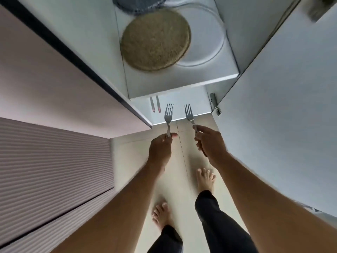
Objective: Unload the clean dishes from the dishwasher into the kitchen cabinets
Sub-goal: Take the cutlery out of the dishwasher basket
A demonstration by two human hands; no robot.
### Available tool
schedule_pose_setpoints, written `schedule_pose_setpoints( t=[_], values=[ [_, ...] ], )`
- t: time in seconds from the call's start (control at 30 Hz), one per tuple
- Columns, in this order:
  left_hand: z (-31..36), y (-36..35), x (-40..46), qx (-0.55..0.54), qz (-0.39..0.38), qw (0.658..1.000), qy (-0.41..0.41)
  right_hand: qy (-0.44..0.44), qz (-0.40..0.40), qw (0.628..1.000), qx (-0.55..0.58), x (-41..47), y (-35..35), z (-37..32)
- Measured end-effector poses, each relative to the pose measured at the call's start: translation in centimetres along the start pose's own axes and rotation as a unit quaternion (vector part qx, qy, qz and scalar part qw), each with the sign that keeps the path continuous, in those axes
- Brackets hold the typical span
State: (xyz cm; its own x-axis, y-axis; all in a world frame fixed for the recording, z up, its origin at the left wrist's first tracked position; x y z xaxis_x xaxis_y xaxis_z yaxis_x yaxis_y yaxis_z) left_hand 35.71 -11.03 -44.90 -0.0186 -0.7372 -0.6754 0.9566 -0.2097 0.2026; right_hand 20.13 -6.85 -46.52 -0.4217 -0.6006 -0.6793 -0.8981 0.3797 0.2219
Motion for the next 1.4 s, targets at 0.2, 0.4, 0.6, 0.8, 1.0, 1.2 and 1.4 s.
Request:
schedule_pose_setpoints(
  t=[0.2,0.4,0.6,0.8,1.0,1.2,1.4],
  values=[
    [-3.3,-2.5,10.5,0.005,-0.032,0.999,-0.018,0.001,0.020,1.000,0.016,9.5,-1.6,4.0],
    [-4.1,-5.7,20.3,-0.028,-0.033,0.998,-0.042,0.024,0.010,0.998,-0.056,20.1,-1.3,3.6],
    [-3.4,-8.9,28.6,-0.015,-0.031,0.995,-0.094,0.078,0.023,0.983,-0.163,28.4,-1.6,-0.5],
    [-2.7,-10.9,34.8,-0.019,-0.028,0.993,-0.113,0.129,0.101,0.945,-0.285,35.2,-3.7,-2.1],
    [-0.8,-13.4,38.6,-0.030,-0.024,0.989,-0.140,0.167,0.136,0.902,-0.375,39.6,-5.3,-2.0],
    [-1.1,-14.5,40.1,0.022,-0.019,0.983,-0.183,0.171,0.128,0.890,-0.403,42.1,-4.0,-2.0],
    [-1.3,-15.1,39.9,0.063,0.011,0.971,-0.230,0.183,0.150,0.891,-0.387,42.9,-4.1,-2.3]
  ],
)
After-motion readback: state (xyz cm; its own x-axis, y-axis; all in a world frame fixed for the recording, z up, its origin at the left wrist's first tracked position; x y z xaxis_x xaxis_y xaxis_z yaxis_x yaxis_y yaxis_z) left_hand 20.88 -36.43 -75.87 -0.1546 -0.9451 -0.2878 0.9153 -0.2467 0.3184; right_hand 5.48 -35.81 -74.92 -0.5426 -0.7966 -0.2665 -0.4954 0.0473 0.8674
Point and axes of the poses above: each hand's wrist, its own x-axis towards the middle knuckle, its own y-axis out of the back of the hand, z = x × y, the point moved 1 cm from there along x, towards the middle knuckle, and after that the axes turned 6 degrees about -x, right-handed, at the moved point
